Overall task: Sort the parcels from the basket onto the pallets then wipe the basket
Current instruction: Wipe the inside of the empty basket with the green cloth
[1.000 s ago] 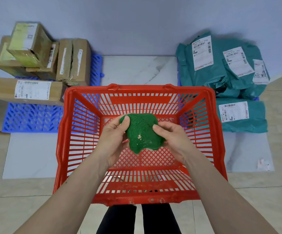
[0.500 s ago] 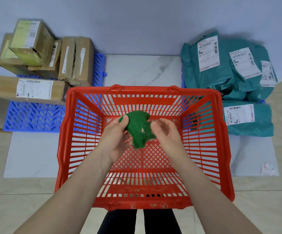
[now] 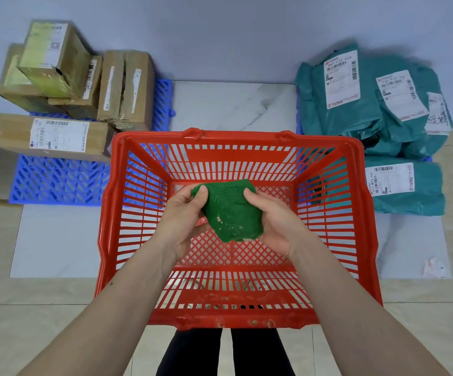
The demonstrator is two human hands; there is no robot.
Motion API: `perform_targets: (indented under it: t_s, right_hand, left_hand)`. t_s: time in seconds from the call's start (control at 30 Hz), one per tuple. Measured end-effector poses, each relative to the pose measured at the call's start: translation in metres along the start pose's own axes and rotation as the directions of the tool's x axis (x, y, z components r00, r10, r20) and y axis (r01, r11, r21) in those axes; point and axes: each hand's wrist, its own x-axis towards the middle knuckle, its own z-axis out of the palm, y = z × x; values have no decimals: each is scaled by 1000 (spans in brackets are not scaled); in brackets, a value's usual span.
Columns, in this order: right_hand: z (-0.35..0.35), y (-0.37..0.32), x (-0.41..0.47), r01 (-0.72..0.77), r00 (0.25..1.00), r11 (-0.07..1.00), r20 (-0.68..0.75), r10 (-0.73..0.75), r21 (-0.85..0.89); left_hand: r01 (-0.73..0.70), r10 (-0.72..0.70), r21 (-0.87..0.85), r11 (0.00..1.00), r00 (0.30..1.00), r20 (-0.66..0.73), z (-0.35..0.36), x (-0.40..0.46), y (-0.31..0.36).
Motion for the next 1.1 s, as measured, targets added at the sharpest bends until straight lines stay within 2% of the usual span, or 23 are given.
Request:
perform_targets:
  t_s: [0.07,0.17,0.33,0.47,0.63,0.73,0.87,1.0,1.1]
  right_hand:
    - [-1,0,-3,17,999,998,34,-15,-58]
    - [-4,1,-7,72,997,975,5,-72,-208]
    - [-16,2,-16,82,997,947,36,-74,-312]
    - [-24,9,-25,56,998,859,36,-44,-509]
    - [-31,20,-30,19,1000,834,26,-6,-551]
    - [-24,25,-29,-5,996,779,68,62,-627]
    - [-15,36,-18,-41,978,687,111,176,-725]
    - [-12,45,-10,-45,970,662,125,207,-748]
    - [-12,50,-7,-48,967,678,135,215,-733]
  left_hand:
    - [-8,8,23,1000,1000,-9,0,-2,-1]
    - [-16,17,87,996,1000,-7,-1,-4,-2]
    - [29,-22,277,960,999,-29,-15,-11,-8]
    - [72,-128,487,870,988,82,-36,-24,-16]
    - [66,-252,662,746,949,190,-56,-36,-25]
    - [18,-316,751,660,914,256,-72,-41,-29]
    - [-36,-407,794,607,844,350,-89,-42,-33]
    - [-77,-469,836,544,798,379,-101,-37,-35]
    - [-57,-520,851,522,769,371,-109,-33,-38]
